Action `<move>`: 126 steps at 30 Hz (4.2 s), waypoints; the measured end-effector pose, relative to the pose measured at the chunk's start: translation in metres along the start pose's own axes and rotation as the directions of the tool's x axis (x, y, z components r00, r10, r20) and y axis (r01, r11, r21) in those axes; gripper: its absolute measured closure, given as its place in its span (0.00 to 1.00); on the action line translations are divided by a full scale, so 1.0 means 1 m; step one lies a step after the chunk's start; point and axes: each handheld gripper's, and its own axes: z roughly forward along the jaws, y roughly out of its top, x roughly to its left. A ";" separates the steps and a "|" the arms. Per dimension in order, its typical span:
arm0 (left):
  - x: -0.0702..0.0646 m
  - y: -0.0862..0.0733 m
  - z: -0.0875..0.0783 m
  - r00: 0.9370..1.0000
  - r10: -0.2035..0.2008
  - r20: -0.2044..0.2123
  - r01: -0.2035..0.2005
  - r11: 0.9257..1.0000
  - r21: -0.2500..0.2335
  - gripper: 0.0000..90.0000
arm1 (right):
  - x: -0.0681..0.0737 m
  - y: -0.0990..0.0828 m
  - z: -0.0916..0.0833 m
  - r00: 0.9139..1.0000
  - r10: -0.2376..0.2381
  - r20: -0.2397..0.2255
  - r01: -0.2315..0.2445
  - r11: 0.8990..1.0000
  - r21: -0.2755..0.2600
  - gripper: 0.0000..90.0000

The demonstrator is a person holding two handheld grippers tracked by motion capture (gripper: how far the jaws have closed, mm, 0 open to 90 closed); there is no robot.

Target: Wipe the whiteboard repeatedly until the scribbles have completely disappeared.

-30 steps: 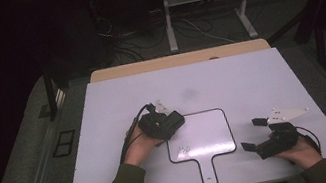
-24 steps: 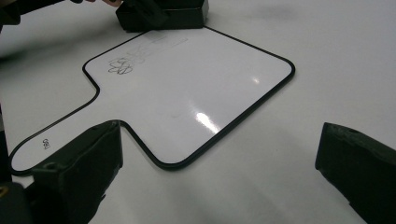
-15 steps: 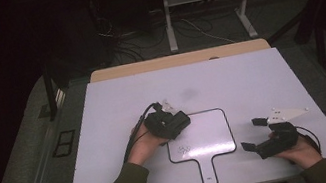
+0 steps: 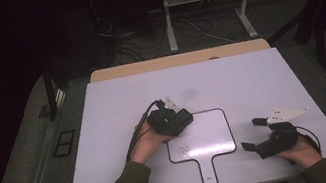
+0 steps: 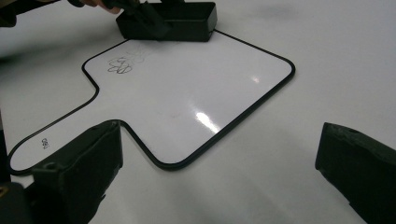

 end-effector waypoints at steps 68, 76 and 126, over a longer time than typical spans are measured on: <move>-0.032 -0.035 -0.027 0.999 0.005 0.033 -0.005 1.000 0.008 0.44 | -0.001 0.000 0.000 1.000 -0.005 0.006 0.005 1.000 -0.001 0.00; -0.052 -0.029 -0.025 0.996 0.071 0.062 -0.071 0.997 0.013 0.44 | 0.000 0.000 0.000 1.000 -0.007 0.006 0.007 1.000 0.000 0.00; -0.030 -0.028 -0.029 0.996 -0.001 0.088 0.004 1.000 -0.029 0.44 | 0.001 0.000 0.001 1.000 -0.009 0.003 0.009 1.000 0.007 0.00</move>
